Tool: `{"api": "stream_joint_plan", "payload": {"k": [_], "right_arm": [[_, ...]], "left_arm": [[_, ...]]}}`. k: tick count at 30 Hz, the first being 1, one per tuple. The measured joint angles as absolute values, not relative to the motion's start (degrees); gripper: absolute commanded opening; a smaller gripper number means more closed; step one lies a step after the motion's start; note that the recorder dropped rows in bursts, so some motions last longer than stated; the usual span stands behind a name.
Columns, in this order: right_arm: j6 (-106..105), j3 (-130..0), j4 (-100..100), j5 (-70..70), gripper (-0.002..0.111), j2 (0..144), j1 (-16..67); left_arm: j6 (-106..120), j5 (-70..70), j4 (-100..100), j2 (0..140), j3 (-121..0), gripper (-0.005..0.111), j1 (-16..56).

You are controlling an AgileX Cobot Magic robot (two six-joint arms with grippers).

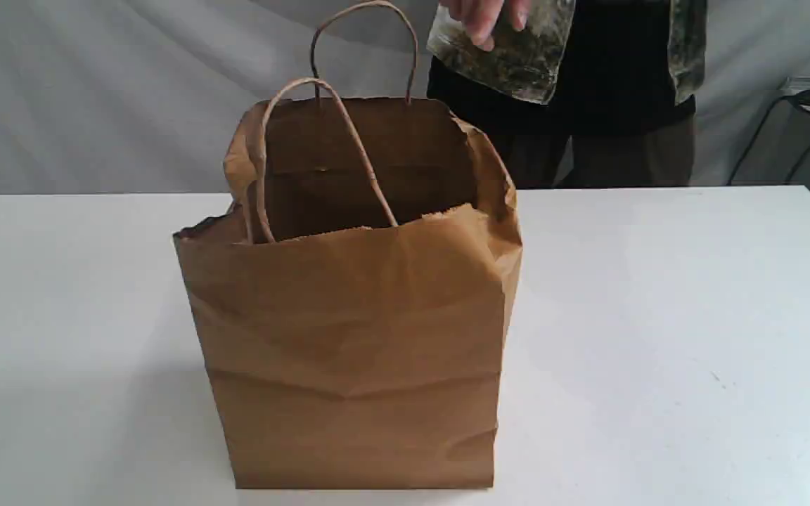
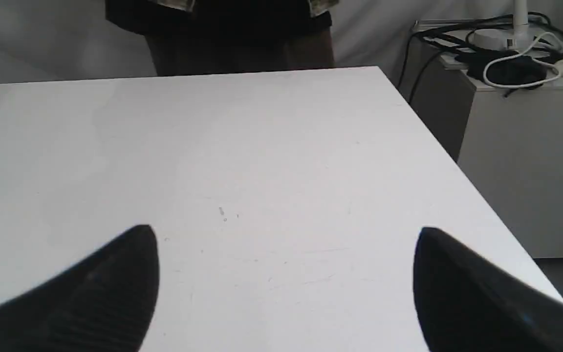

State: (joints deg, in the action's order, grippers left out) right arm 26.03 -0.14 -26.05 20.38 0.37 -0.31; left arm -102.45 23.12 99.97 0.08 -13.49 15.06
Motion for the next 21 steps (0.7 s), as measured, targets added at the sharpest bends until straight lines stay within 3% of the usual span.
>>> {"api": "stream_joint_plan", "payload": {"k": [15,21], "right_arm": [[26.03,-0.14,-26.05,20.38,0.071,0.37,-0.31],[26.03,-0.14,-26.05,20.38,0.071,0.37,-0.31]], "left_arm": [[-101.47,21.99,99.47,0.08,-13.49,0.064,15.06],[-116.93,4.91,75.5,0.08,-13.37,0.064,15.06]]}}
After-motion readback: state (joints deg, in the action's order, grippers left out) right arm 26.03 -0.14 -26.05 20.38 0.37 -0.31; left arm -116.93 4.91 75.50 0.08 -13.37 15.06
